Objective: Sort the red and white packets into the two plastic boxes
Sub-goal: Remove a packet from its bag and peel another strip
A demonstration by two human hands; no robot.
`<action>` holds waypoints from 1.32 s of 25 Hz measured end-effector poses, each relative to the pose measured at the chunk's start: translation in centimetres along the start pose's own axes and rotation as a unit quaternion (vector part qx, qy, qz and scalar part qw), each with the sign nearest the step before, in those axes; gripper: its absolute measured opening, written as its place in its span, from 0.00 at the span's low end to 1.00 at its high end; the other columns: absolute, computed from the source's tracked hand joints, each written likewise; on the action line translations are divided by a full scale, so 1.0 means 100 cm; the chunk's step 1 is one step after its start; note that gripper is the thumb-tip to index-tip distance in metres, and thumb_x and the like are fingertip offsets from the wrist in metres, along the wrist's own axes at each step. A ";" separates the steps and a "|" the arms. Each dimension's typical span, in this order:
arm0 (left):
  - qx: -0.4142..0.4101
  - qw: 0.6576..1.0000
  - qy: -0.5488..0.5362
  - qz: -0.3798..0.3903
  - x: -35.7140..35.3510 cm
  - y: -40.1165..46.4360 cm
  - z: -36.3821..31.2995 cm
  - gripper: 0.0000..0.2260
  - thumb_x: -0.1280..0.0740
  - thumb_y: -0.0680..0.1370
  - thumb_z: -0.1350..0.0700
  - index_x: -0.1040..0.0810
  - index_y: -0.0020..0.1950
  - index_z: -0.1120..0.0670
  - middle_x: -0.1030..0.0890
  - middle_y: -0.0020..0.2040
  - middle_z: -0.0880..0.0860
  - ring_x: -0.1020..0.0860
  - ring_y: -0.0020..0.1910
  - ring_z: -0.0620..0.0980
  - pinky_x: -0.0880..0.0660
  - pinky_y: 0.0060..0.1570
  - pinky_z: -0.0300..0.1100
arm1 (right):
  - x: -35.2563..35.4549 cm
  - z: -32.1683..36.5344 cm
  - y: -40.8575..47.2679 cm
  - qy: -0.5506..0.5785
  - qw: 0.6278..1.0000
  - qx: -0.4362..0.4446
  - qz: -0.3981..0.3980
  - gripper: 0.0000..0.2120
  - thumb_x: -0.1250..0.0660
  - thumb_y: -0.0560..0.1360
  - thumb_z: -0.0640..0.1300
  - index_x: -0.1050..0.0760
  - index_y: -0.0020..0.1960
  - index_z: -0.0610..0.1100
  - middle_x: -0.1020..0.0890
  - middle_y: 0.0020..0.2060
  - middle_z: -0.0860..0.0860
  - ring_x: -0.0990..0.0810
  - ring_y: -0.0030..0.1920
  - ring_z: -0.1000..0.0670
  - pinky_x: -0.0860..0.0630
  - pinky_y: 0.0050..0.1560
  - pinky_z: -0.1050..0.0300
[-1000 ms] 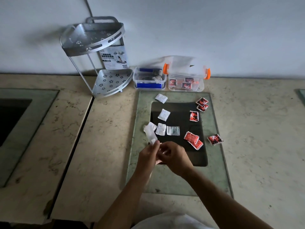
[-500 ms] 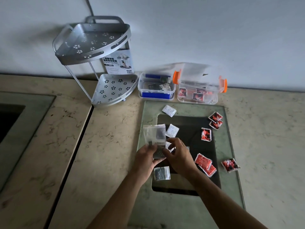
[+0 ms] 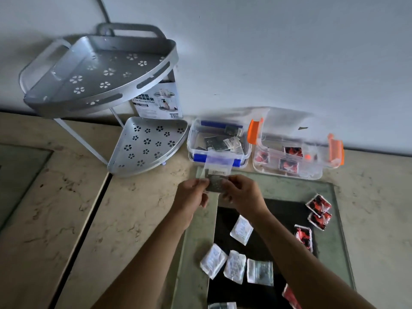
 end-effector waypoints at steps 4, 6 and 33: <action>-0.016 0.999 0.042 -0.024 -0.006 0.040 -0.037 0.11 0.34 0.79 0.57 0.19 0.43 0.63 0.19 0.29 0.58 0.27 0.23 0.52 0.31 0.26 0.44 | 0.001 0.020 0.048 0.068 0.997 -0.011 -0.029 0.07 0.34 0.80 0.40 0.18 0.47 0.44 0.18 0.31 0.49 0.21 0.28 0.55 0.26 0.31 0.56; -0.002 0.999 0.031 -0.029 -0.008 0.049 -0.050 0.11 0.35 0.79 0.59 0.20 0.42 0.65 0.18 0.32 0.60 0.29 0.22 0.52 0.33 0.25 0.42 | 0.004 0.021 0.062 0.102 0.993 -0.029 -0.044 0.07 0.34 0.80 0.40 0.18 0.47 0.39 0.19 0.32 0.47 0.22 0.26 0.53 0.29 0.30 0.55; -0.057 0.998 0.027 0.009 0.011 0.008 -0.079 0.05 0.32 0.76 0.66 0.16 0.43 0.62 0.14 0.44 0.63 0.15 0.45 0.62 0.18 0.53 0.53 | 0.009 0.034 0.026 0.118 0.992 0.021 -0.035 0.18 0.31 0.76 0.33 0.27 0.65 0.40 0.16 0.35 0.47 0.16 0.37 0.47 0.21 0.38 0.53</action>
Point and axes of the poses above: each hand's wrist, its own y-axis towards the middle knuckle, its own x-axis out of the back of the hand, z = x × y, the point moved 8 cm from there along y, towards the middle knuckle
